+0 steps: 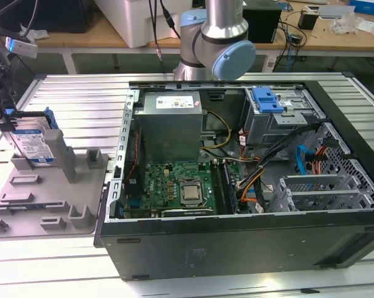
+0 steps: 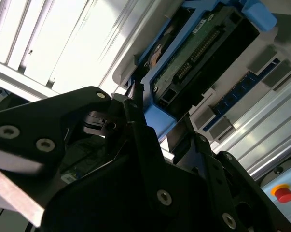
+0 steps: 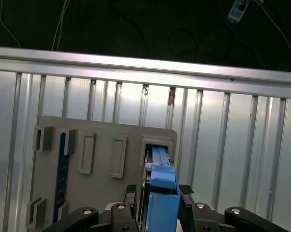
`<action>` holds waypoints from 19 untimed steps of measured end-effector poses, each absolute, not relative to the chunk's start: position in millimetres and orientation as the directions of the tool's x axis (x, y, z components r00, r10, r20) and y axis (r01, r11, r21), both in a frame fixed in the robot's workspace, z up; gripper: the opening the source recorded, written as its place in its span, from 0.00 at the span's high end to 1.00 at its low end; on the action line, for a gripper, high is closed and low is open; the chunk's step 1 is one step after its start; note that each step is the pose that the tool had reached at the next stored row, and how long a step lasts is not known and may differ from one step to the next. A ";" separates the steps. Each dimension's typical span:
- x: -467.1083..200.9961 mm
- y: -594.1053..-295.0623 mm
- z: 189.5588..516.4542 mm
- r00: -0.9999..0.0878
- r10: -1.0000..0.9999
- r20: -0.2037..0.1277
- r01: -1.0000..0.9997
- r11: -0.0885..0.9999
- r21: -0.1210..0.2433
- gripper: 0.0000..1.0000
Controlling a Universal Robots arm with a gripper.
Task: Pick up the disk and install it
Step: 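Pick up the disk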
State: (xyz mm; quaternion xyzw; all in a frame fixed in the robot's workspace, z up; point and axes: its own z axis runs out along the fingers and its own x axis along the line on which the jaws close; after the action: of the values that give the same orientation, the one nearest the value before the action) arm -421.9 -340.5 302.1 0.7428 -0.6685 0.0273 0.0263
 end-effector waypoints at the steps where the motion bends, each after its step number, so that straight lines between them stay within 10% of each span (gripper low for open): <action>1: -421.9 -340.5 301.9 0.102 -0.992 0.076 -0.995 -0.102 0.003 0.55; 19: -421.3 -340.5 298.9 0.070 -0.995 0.076 -0.998 -0.070 0.003 0.55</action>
State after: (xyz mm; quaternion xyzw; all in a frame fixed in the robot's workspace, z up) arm -421.3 -340.5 298.9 0.7310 -0.6813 0.0269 0.0268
